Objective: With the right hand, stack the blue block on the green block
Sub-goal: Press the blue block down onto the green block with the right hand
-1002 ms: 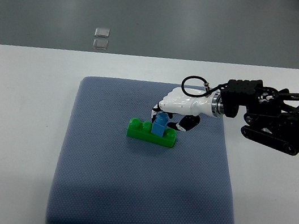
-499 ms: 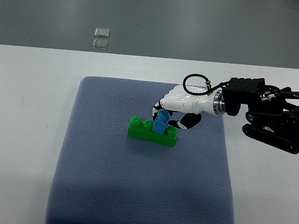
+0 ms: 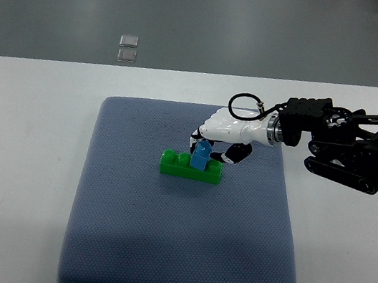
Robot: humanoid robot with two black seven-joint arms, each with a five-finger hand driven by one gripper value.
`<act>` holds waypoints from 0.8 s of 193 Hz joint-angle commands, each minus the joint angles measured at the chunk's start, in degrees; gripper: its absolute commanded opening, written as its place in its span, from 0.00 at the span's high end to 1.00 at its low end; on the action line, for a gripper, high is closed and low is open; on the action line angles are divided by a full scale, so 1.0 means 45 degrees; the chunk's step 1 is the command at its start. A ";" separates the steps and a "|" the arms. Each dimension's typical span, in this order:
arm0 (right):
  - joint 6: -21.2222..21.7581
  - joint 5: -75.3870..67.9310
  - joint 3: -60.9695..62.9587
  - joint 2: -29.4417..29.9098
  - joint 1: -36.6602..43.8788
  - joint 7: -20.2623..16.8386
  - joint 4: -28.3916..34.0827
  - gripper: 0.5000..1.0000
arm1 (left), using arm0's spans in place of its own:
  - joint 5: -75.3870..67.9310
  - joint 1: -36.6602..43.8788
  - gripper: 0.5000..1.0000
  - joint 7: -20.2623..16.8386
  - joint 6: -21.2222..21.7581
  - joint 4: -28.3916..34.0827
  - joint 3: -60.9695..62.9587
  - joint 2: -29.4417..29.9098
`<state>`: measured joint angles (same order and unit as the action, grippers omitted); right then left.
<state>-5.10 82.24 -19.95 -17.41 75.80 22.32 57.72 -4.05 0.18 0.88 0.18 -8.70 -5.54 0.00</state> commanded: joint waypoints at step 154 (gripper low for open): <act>-0.0586 0.1393 -0.0117 -0.0018 0.0363 0.0098 0.0026 0.93 | 0.0002 0.0000 0.00 0.0000 0.0000 0.0000 0.0000 0.0000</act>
<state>-7.01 87.61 -20.48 -17.49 77.23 22.83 57.75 -4.05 0.18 0.88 0.18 -8.70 -5.54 0.00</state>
